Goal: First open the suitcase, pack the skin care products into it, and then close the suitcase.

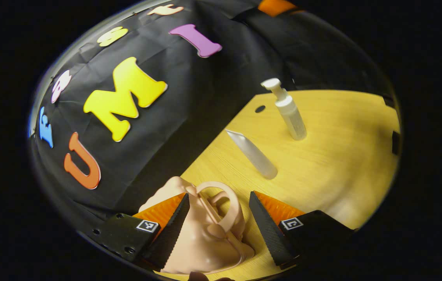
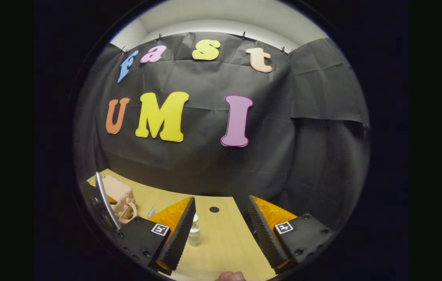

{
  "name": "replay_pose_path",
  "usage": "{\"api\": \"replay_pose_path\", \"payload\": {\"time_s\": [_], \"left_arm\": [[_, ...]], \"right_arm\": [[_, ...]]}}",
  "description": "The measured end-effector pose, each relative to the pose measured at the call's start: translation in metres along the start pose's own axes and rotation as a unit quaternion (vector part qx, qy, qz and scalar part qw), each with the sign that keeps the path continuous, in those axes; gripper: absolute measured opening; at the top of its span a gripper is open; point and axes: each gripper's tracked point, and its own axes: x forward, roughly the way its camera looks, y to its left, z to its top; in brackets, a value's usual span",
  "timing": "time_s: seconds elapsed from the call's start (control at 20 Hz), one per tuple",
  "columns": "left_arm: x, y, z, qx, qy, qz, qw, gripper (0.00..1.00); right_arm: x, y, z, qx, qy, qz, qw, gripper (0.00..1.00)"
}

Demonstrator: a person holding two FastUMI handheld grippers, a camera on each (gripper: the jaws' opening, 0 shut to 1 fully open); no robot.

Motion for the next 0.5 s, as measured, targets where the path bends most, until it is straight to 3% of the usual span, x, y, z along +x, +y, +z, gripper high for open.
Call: {"api": "replay_pose_path", "payload": {"time_s": [0.25,0.5], "left_arm": [[0.046,0.007,-0.030,0.028,0.070,-0.011,0.997,0.91],[0.058,-0.002,-0.041,0.037,0.105,-0.037,0.993,0.60]], "right_arm": [[-0.003,-0.026,-0.009,-0.009,0.012,-0.023,1.000,0.79],[-0.001,-0.037,-0.013,-0.005,0.018,-0.033,0.999,0.79]]}}
